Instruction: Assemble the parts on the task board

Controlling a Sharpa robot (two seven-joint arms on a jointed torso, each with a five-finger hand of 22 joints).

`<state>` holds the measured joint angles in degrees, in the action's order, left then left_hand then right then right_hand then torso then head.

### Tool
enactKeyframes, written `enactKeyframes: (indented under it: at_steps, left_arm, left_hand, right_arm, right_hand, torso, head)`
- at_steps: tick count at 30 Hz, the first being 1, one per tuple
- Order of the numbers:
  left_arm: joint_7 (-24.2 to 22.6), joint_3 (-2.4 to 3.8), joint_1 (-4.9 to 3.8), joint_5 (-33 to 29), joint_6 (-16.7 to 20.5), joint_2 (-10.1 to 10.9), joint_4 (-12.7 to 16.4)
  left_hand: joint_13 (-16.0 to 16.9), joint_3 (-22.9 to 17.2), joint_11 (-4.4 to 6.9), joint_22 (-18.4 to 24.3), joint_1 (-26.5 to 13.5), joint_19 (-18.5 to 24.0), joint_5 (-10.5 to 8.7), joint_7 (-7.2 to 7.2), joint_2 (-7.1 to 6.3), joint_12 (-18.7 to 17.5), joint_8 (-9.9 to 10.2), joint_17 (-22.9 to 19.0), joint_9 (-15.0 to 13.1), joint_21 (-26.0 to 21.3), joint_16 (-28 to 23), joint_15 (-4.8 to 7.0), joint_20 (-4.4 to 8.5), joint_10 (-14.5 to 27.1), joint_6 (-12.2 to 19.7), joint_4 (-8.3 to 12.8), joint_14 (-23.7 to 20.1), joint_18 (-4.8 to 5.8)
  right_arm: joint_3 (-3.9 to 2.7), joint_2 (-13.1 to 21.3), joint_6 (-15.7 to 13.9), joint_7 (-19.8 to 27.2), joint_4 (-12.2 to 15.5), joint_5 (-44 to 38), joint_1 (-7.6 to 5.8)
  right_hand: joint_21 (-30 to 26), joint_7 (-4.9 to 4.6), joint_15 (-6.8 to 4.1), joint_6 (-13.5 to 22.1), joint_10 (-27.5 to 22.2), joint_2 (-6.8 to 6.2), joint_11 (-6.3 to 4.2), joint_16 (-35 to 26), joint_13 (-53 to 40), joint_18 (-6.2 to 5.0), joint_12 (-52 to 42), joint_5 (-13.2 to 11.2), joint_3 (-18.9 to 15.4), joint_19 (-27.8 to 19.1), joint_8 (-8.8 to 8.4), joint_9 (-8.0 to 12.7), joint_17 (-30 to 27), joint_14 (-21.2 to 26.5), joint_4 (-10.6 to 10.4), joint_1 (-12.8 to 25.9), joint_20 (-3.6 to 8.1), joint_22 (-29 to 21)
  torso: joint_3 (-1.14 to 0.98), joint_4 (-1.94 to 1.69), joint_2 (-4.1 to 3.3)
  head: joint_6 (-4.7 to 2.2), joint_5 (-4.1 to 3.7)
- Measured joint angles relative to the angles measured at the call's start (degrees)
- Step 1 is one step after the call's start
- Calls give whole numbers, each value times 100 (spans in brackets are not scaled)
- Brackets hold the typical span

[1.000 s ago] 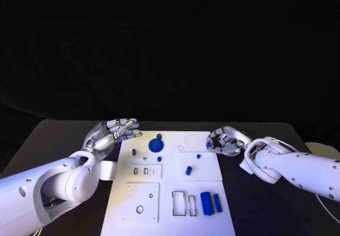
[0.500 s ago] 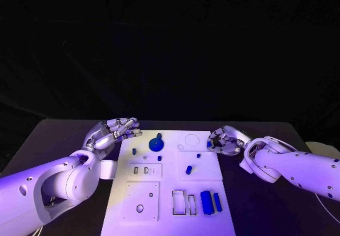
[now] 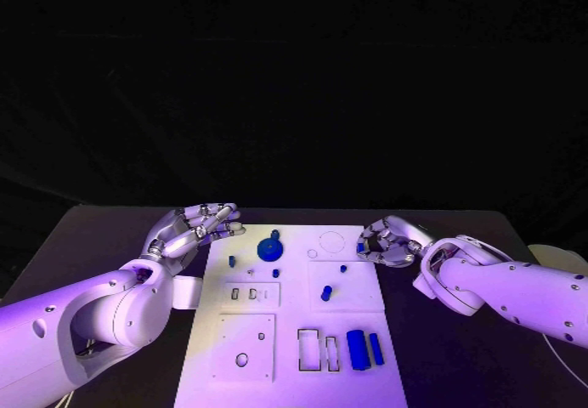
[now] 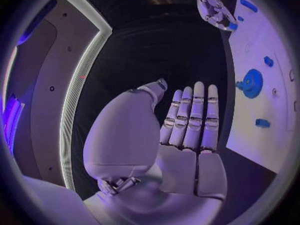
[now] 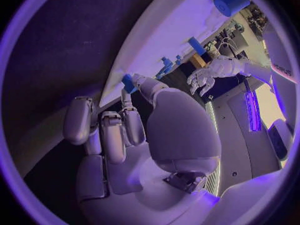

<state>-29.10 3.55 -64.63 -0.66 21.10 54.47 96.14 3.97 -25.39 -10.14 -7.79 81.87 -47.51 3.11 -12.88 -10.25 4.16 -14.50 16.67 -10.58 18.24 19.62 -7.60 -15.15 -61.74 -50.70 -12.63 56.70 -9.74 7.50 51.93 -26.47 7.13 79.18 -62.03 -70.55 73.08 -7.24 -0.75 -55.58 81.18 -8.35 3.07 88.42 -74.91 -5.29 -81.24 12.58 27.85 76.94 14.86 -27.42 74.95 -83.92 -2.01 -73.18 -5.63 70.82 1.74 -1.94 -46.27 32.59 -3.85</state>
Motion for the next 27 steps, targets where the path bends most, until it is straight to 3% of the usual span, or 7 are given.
enactKeyframes:
  at_steps: [7,17,22,27]
  left_arm:
    - [0,0,0,-1,0,4,-7]
    - [0,-1,2,-7,0,-12,-123]
    - [0,-2,3,-20,0,-57,-210]
    - [-1,-2,3,-33,0,-117,-307]
  left_hand:
    - [0,0,0,0,0,0,0,0,0,0,0,0,0,0,0,0,0,0,0,0,0,0]
    - [-1,0,0,0,0,0,0,0,0,0,0,-1,0,0,0,0,0,0,0,0,0,0]
    - [-1,0,0,0,0,0,0,0,0,0,0,-1,0,0,0,0,0,0,0,0,0,0]
    - [-1,0,0,-1,0,0,0,0,0,0,0,-1,0,0,0,0,0,0,0,0,0,0]
  right_arm:
    - [-2,35,-229,-26,166,1,1]
    - [-27,52,-556,-236,836,-30,-79]
    - [-30,-160,-651,-425,1082,-126,-106]
    - [-32,-514,-680,-629,1136,-319,-116]
  right_hand:
    - [45,-13,-21,-14,31,30,-31,0,0,0,-22,-9,14,31,47,-44,0,-21,-47,93,30,54]
    - [112,-12,-40,-13,51,65,-51,0,-2,0,-45,42,14,82,51,-77,-1,-1,-78,128,82,153]
    - [135,-12,-40,-13,51,57,-51,0,-4,0,-45,41,2,82,86,-77,-1,-1,-98,180,81,167]
    - [135,-11,-40,-13,51,57,-51,0,-4,0,-44,41,15,82,87,-76,-2,-1,-110,180,81,166]
  torso:
    - [-1,3,5]
    - [4,7,32]
    - [15,10,68]
    - [21,7,107]
  head:
    - [-4,31]
    - [27,94]
    - [77,154]
    - [144,241]
